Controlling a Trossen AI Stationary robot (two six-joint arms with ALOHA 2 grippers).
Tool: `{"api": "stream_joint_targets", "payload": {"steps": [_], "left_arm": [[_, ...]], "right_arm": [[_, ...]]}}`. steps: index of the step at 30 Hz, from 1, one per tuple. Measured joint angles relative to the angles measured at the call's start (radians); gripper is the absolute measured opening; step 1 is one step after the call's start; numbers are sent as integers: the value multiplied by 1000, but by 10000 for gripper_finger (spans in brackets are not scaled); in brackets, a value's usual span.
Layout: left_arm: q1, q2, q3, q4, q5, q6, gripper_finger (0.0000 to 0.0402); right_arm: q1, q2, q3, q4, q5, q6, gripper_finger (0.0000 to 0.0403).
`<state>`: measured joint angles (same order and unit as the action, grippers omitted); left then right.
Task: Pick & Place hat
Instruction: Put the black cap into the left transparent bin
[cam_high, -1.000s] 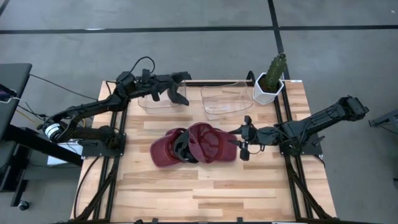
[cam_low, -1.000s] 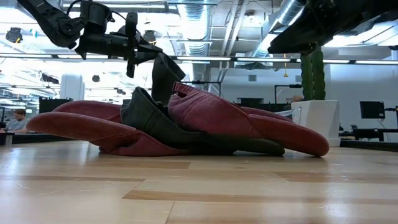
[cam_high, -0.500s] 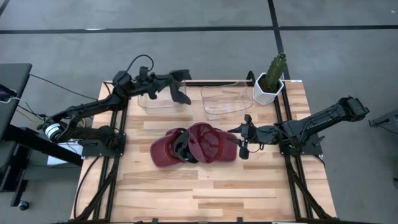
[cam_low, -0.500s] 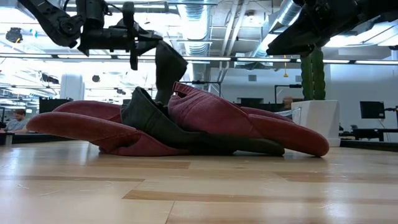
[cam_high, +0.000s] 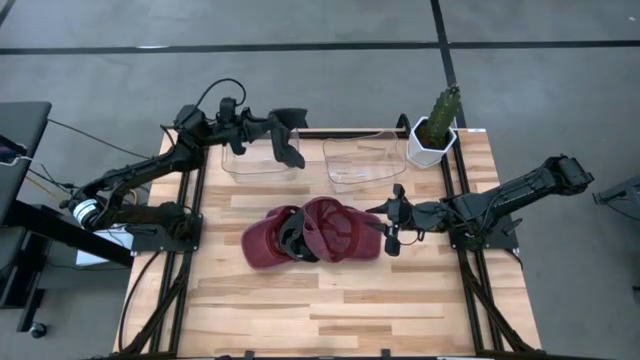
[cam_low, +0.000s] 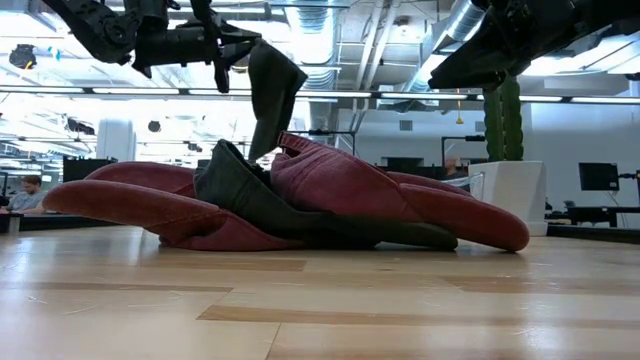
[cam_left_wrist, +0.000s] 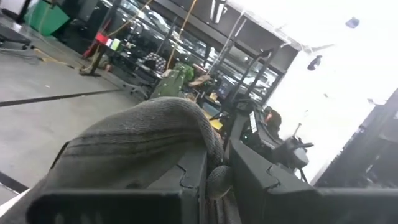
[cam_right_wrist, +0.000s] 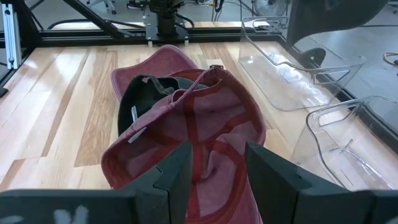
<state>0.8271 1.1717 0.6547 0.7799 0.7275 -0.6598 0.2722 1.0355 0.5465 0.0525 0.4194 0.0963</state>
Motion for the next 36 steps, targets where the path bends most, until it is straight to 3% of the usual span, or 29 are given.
{"api": "stream_joint_targets", "payload": {"steps": [7,18,25,36], "left_arm": [[-3,60,1,20,3,0,54],[-1,217,1,180,17,-56,53],[-2,225,16,261,12,-120,53],[-15,225,79,258,18,-135,53]], "right_arm": [[0,0,0,0,0,0,140],[0,0,0,0,0,-18,140],[0,0,0,0,0,-18,140],[0,0,0,0,0,-18,140]]}}
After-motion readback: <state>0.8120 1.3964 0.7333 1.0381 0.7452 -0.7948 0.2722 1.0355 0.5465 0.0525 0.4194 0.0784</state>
